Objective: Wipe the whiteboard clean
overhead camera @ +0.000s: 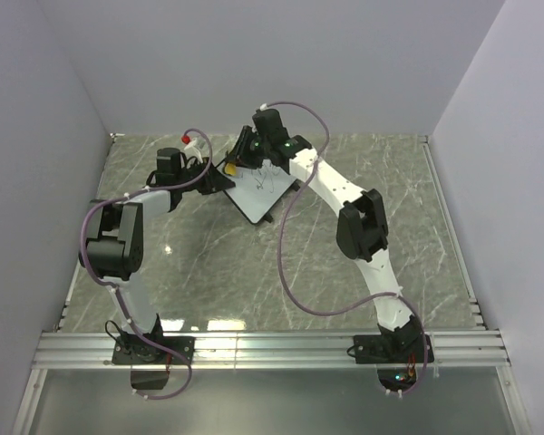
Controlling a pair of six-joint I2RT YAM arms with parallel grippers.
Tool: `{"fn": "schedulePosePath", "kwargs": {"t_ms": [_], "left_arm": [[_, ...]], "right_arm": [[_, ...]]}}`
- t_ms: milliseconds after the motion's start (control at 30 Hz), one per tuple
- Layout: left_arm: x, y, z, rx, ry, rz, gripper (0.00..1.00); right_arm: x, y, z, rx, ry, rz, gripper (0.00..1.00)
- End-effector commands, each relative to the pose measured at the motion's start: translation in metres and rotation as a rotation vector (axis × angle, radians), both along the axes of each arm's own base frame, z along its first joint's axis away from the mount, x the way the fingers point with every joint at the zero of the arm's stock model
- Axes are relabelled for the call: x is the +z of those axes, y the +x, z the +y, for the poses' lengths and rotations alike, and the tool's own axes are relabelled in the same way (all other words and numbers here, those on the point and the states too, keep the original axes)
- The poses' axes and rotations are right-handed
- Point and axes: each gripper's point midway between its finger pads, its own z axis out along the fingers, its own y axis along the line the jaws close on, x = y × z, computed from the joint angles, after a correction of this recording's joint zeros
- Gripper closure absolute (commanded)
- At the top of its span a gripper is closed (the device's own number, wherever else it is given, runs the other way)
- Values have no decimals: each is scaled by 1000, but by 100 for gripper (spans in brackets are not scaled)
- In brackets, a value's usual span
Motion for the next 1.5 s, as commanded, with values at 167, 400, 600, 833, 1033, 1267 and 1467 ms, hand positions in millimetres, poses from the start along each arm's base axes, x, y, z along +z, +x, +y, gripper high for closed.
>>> {"fn": "schedulePosePath", "kwargs": {"t_ms": [167, 400, 600, 833, 1033, 1267, 1467], "left_arm": [[-57, -44, -18, -95, 73, 217, 100], [-55, -37, -14, -41, 98, 254, 100], [-44, -34, -9, -10, 129, 256, 100], [-41, -35, -9, -64, 161, 218, 100], [-52, -45, -8, -83, 159, 207, 100], [-59, -54, -9, -86, 153, 243, 100], [-59, -58, -18, -120, 187, 233, 100]], "right_arm": [[-93, -15, -40, -53, -283, 193, 100], [-146, -55, -78, -62, -454, 332, 100], [-168, -80, -99, -69, -515, 389, 100], [-120, -62, -96, -34, -429, 288, 100], [-46, -37, -83, -62, -196, 136, 100], [-4, 1, -52, -54, -66, 66, 100], [-2, 21, -45, -82, -46, 44, 100]]}}
